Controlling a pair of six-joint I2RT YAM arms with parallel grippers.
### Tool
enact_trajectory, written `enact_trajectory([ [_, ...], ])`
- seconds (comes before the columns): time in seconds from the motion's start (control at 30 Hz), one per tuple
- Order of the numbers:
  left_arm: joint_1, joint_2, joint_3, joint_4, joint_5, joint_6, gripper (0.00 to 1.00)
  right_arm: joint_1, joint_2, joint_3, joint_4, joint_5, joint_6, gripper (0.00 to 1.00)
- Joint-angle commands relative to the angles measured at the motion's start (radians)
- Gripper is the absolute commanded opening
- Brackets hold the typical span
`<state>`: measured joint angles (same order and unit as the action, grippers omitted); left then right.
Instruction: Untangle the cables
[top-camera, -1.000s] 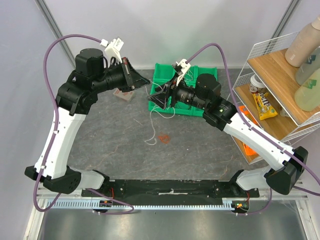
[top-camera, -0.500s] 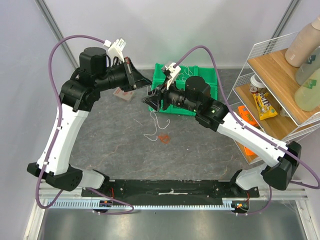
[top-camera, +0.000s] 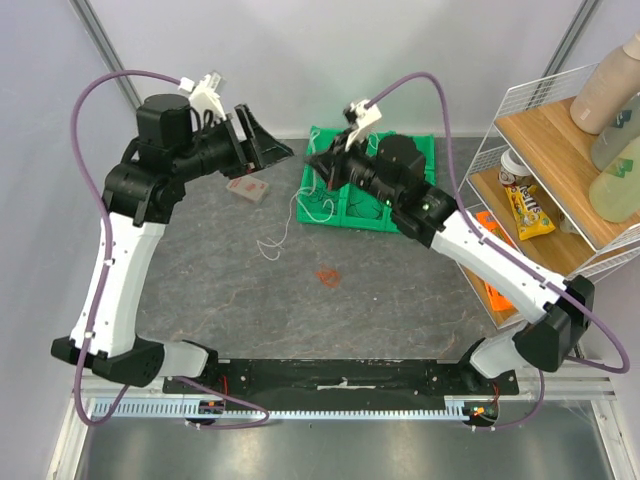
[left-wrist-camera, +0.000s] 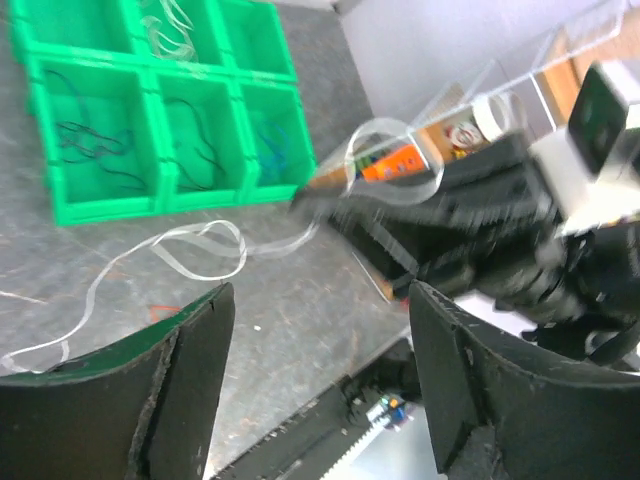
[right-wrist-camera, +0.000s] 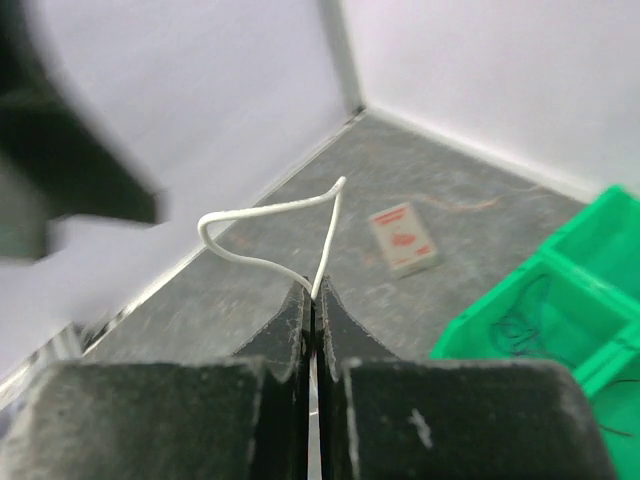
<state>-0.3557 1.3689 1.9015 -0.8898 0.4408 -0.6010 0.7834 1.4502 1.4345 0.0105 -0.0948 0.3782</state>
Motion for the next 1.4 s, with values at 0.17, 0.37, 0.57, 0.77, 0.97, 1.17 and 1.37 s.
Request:
enact_trajectory([
  [0.17,0.018,-0.235,-0.159,-0.005,-0.249,0.150,0.78,-0.216,0.131,0.279,0.031,0.321,-0.024,0.00],
  [0.37,0.018,-0.294,-0.278,-0.005,-0.240,0.155,0.76,-0.331,0.300,0.435,0.060,0.362,-0.093,0.00],
  [0.57,0.020,-0.291,-0.286,-0.001,-0.241,0.187,0.76,-0.414,0.488,0.576,0.092,0.334,-0.079,0.00],
  [0.77,0.021,-0.275,-0.283,-0.003,-0.241,0.224,0.76,-0.441,0.595,0.633,0.086,0.325,-0.097,0.00],
  [0.97,0.020,-0.243,-0.283,-0.015,-0.228,0.227,0.76,-0.460,0.622,0.646,0.080,0.311,-0.094,0.00],
  [1.17,0.021,-0.205,-0.249,-0.018,-0.191,0.219,0.74,-0.461,0.582,0.665,0.057,0.293,-0.084,0.00],
  [1.37,0.021,-0.198,-0.262,-0.018,-0.191,0.230,0.73,-0.461,0.500,0.635,0.074,0.305,-0.119,0.00],
])
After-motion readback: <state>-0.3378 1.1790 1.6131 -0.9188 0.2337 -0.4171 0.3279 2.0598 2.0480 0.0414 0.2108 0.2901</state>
